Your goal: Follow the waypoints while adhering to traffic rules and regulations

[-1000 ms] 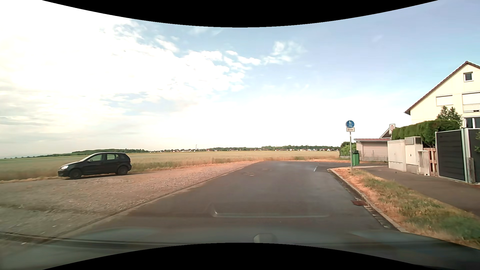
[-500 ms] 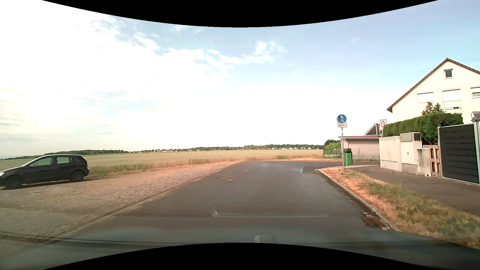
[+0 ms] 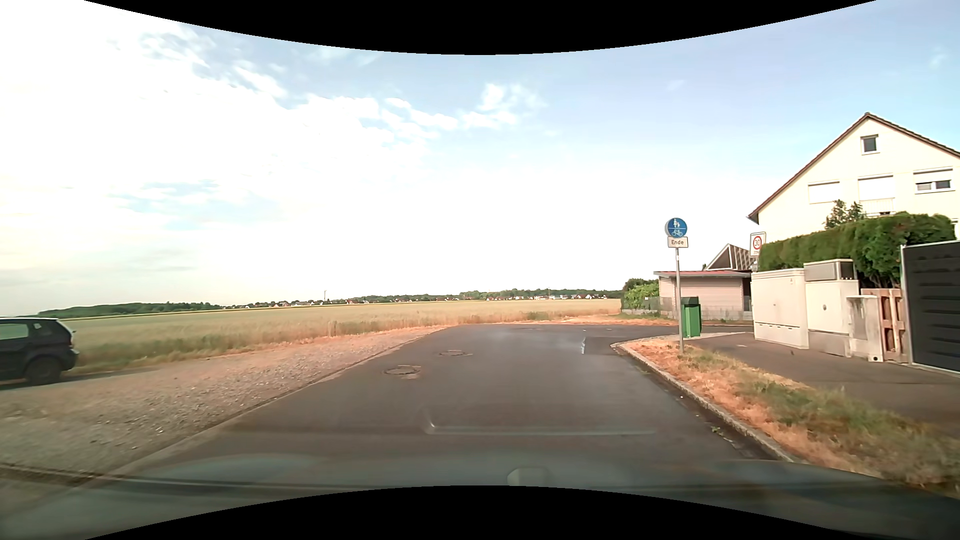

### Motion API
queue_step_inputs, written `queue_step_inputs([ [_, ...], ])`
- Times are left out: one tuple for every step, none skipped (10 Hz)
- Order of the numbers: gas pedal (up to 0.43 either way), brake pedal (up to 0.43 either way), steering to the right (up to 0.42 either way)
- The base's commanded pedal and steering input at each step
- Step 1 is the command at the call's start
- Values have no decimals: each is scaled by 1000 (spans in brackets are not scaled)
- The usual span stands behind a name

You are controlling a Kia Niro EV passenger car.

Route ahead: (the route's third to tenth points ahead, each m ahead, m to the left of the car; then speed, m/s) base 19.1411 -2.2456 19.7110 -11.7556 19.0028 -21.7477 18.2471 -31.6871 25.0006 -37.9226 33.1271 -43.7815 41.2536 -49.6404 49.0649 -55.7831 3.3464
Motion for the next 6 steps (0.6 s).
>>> queue_step_inputs([
  [20,0,134],
  [20,0,124],
  [20,0,111],
  [20,0,99],
  [20,0,87],
  [20,0,80],
])
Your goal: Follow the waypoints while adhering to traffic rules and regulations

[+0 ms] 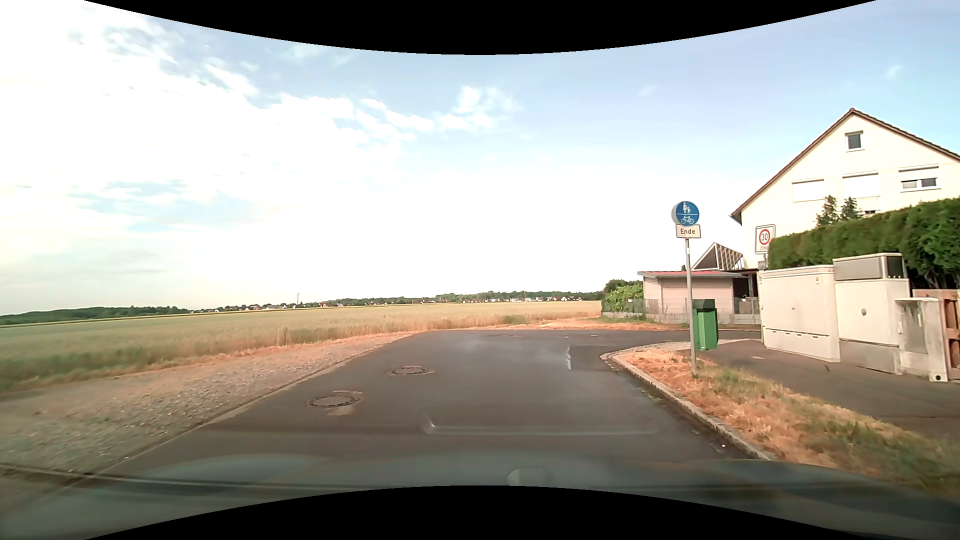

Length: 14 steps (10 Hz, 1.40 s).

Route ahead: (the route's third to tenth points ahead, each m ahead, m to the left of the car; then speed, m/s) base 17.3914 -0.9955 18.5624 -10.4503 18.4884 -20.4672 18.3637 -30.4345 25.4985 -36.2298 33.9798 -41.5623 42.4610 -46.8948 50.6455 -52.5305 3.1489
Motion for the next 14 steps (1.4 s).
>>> queue_step_inputs([
  [20,0,75],
  [20,0,66],
  [20,0,60],
  [20,0,52],
  [20,0,44],
  [20,0,39],
  [20,0,37],
  [20,0,36],
  [20,0,35],
  [20,0,35],
  [20,0,34],
  [20,0,33],
  [20,0,33],
  [20,0,33],
])
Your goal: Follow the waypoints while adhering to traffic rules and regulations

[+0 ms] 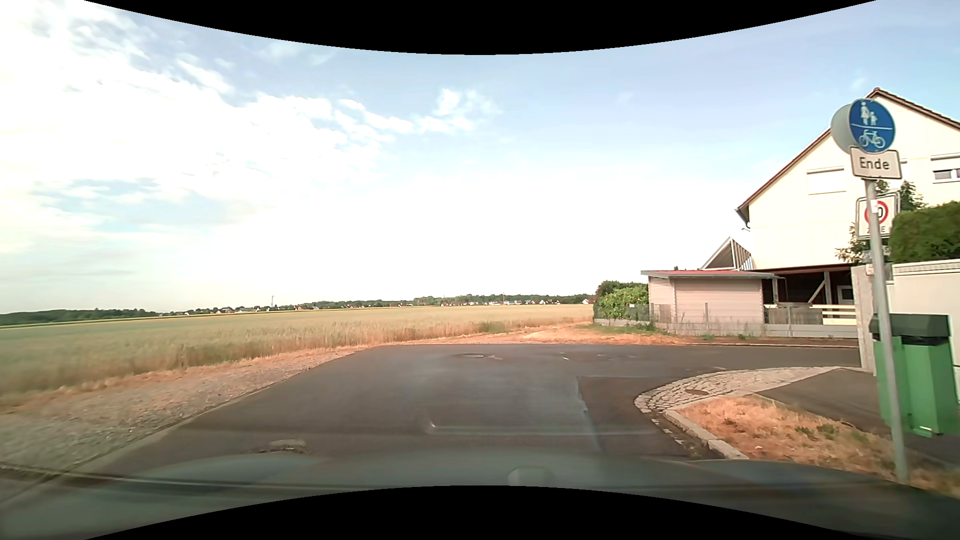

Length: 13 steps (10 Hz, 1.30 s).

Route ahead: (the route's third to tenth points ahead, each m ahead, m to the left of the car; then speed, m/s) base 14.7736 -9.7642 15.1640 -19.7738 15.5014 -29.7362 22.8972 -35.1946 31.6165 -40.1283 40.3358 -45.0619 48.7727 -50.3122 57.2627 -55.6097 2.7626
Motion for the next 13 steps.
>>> queue_step_inputs([
  [20,0,33],
  [20,0,33],
  [20,0,33],
  [0,0,37],
  [0,0,45],
  [0,0,60],
  [0,0,75],
  [0,0,84],
  [0,0,89],
  [0,0,90],
  [0,0,90],
  [0,0,92],
  [0,0,103],
])
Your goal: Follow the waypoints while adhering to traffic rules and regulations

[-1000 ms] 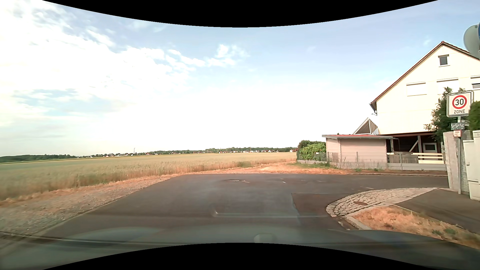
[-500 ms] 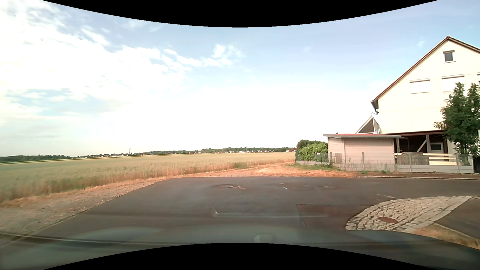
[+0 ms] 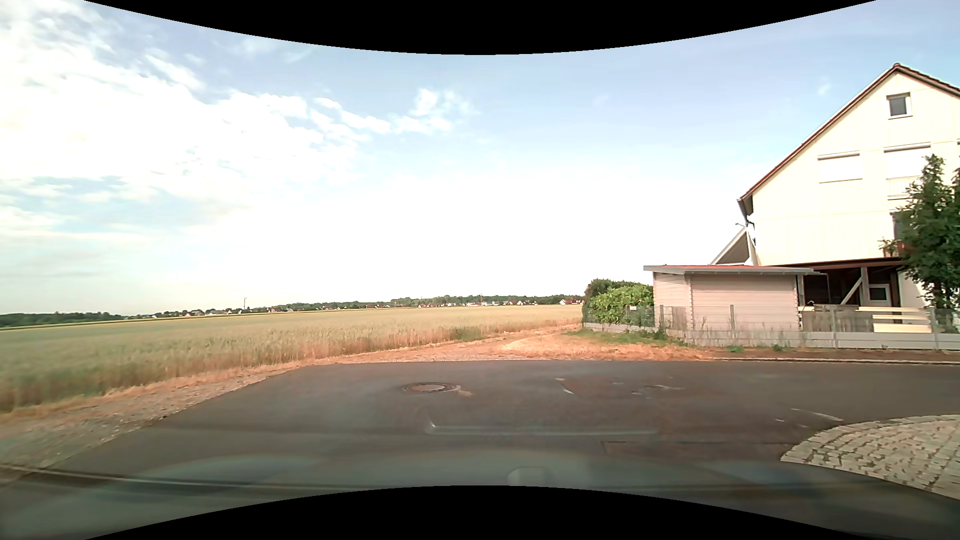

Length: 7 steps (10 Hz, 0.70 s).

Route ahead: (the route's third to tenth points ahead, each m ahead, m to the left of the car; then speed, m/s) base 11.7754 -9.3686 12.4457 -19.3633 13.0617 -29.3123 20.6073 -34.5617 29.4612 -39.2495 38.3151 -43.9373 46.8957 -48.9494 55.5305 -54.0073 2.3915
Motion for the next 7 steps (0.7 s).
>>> queue_step_inputs([
  [0,0,123],
  [0,0,139],
  [0,0,156],
  [0,0,159],
  [0,0,160],
  [0,0,172],
  [0,0,192],
])
